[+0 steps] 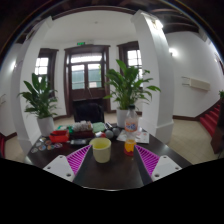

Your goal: Pour water

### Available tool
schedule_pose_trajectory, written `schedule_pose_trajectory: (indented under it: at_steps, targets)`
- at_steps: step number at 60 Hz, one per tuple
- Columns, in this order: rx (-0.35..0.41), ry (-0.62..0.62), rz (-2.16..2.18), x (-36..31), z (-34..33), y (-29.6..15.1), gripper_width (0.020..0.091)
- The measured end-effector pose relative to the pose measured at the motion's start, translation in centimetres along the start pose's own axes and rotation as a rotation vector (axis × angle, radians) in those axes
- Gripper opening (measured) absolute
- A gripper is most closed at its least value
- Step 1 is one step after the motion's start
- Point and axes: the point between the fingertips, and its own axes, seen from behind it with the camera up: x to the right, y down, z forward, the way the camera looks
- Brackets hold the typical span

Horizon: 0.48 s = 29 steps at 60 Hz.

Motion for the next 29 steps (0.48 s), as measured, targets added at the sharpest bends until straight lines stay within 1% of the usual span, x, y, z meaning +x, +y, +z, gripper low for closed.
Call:
schedule_pose_trajectory:
  at_steps: [4,6,11,21,29]
  targets:
    - [0.043,-0.039,0.005,-2.7,-0.3,-1.3,0.0834]
    - [0.050,-0.063,0.002,-2.7,-1.6,-2.0,0.0830]
    - [0.034,-0.098,-0.024,-5.0,-1.5,-1.6,0.0829]
    - [0.015,-0.132,-0.051,-7.0,-2.5,-1.1,0.0825]
    - [0.022,-0.169,-0.055,-8.5,-2.8,-1.0,0.0821]
